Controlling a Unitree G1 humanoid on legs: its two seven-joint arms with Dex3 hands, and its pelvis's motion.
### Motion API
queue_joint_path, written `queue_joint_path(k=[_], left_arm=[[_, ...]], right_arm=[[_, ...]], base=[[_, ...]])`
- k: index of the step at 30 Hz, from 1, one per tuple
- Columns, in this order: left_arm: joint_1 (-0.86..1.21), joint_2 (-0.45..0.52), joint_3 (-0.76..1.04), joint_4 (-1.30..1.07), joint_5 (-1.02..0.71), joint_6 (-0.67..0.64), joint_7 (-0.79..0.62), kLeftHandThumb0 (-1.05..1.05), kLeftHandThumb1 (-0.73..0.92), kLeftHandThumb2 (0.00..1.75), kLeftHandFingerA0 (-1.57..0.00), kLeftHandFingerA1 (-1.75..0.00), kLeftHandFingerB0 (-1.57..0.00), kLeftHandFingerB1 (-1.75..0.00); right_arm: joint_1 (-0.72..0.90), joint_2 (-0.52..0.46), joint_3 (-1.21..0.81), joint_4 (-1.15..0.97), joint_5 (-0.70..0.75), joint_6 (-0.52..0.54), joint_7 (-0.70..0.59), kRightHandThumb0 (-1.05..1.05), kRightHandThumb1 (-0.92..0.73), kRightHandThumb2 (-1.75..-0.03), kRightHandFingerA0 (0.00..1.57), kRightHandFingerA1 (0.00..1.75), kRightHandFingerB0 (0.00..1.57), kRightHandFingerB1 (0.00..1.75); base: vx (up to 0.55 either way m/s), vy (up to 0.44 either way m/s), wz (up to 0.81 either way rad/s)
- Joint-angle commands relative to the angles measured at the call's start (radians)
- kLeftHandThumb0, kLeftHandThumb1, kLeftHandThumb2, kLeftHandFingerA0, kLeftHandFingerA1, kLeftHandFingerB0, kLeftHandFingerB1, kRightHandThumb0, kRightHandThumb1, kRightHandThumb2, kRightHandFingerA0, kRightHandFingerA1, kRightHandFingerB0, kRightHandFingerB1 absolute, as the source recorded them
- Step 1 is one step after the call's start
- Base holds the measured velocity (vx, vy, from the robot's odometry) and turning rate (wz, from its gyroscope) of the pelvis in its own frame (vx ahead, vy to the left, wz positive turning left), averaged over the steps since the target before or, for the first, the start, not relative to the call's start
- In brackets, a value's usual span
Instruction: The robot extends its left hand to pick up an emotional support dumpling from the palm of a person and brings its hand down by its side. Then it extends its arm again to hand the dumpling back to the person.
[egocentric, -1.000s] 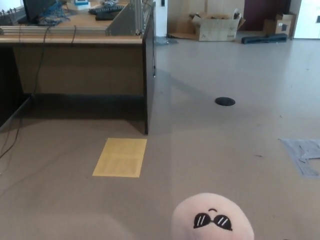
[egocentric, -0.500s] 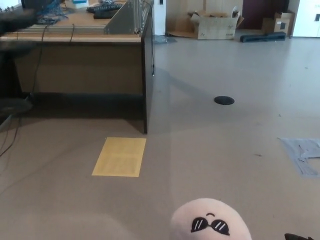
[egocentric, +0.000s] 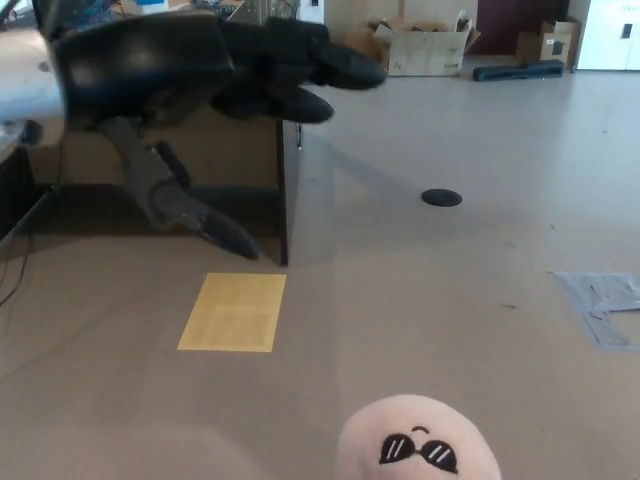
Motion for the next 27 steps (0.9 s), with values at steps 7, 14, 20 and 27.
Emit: queue_joint_path(k=[7, 14, 20, 27], left_arm=[[-0.159, -0.057, -0.256, -0.052, 0.242, 0.015, -0.196, -0.54, 0.33, 0.76, 0.0, -0.22, 0.0, -0.16], [-0.184, -0.146, -0.39, -0.094, 0.303, 0.041, -0.265, -0.61, 0.37, 0.82, 0.0, -0.12, 0.0, -0.07], [-0.164, -0.18, -0.397, -0.097, 0.328, 0.074, -0.281, -0.59, 0.36, 0.83, 0.0, -0.11, 0.0, -0.07], [-0.137, -0.282, -0.41, -0.035, 0.352, 0.098, -0.271, -0.62, 0.35, 0.85, 0.0, -0.11, 0.0, -0.05]], right_arm=[[-0.039, -0.027, 0.019, 0.015, -0.011, -0.026, -0.01, -0.49, -0.55, -0.56, 0.7, 0.48, 0.3, 0.31], [-0.031, -0.039, 0.049, -0.006, -0.042, -0.013, -0.033, -0.47, -0.54, -0.56, 0.72, 0.48, 0.33, 0.32], [-0.035, -0.037, 0.063, -0.02, -0.044, 0.003, -0.034, -0.48, -0.53, -0.56, 0.69, 0.48, 0.34, 0.33], [-0.057, -0.045, 0.091, -0.018, -0.067, 0.02, -0.042, -0.39, -0.56, -0.57, 0.54, 0.47, 0.3, 0.34]], base=[[0.0, 0.0, 0.0], [0.0, 0.0, 0.0], [0.0, 0.0, 0.0], [0.0, 0.0, 0.0]])
